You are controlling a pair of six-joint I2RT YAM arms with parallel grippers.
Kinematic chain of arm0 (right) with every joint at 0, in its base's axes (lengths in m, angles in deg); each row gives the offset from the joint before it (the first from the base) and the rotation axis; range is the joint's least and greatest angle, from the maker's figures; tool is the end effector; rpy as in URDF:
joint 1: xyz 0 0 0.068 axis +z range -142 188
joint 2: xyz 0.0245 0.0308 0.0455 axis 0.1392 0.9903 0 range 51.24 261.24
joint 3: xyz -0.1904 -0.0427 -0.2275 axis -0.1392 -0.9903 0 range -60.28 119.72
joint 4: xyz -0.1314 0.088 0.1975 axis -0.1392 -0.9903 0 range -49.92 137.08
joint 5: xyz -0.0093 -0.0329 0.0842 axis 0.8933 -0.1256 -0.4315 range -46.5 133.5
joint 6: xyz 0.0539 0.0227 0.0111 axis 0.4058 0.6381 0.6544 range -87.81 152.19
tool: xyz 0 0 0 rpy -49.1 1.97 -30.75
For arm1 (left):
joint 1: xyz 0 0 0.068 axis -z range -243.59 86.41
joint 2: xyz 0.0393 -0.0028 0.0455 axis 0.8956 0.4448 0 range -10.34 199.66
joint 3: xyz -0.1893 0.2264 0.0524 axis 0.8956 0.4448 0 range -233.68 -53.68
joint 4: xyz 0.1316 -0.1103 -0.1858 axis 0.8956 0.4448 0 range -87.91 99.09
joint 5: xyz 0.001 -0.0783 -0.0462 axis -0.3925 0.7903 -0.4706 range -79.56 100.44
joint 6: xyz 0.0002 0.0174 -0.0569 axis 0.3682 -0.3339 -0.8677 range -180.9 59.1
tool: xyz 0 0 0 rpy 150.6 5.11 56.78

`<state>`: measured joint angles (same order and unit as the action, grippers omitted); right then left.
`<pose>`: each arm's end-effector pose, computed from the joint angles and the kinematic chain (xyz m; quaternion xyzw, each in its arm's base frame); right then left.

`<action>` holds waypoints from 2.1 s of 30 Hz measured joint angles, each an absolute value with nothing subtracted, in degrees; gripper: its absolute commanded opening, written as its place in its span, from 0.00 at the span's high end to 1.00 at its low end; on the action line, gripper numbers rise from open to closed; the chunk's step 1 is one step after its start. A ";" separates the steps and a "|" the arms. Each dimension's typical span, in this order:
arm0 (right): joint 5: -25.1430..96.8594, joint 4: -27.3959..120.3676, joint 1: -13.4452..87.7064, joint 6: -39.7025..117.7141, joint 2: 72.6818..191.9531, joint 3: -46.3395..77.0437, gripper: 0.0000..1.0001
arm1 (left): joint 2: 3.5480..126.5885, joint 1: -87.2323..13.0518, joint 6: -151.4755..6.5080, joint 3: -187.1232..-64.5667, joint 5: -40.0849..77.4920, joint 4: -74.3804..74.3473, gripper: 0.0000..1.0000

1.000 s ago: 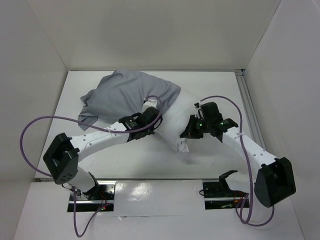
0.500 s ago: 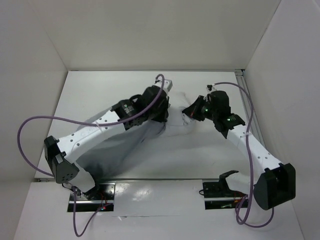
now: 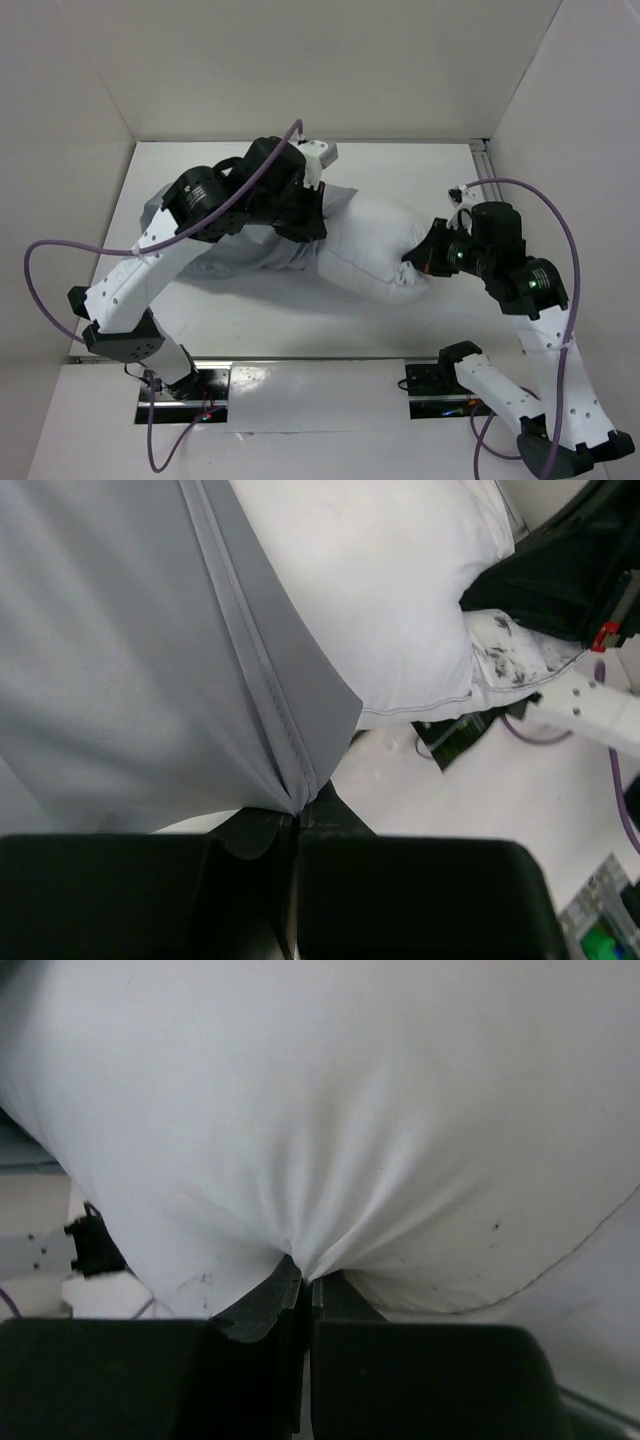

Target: Put the pillow into the pillowcase

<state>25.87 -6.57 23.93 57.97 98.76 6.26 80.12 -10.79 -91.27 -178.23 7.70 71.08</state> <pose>0.1132 0.0461 0.3966 0.0042 0.8779 0.2902 0.3807 0.1713 -0.2222 0.5200 0.1616 0.8715 -0.2911 0.3600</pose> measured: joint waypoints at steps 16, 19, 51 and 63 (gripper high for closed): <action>4.93 -6.39 15.23 65.77 115.07 5.76 0.57 | 103.83 -28.91 -87.67 -189.48 9.62 59.04 0.06; 6.46 5.91 5.33 69.05 121.47 4.16 0.33 | 102.00 -29.18 -86.05 -187.56 5.43 54.69 0.01; 23.93 10.26 -2.35 54.93 114.30 -1.98 0.00 | 98.13 -27.08 -85.20 -157.07 -13.46 45.33 0.27; 15.42 11.57 -1.54 54.65 114.96 -9.34 0.00 | 99.77 -27.80 -86.73 -159.52 -10.70 44.04 0.49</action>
<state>15.42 11.57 -1.54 54.65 114.96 -9.34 99.77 -27.80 -86.73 -159.52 -10.70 44.04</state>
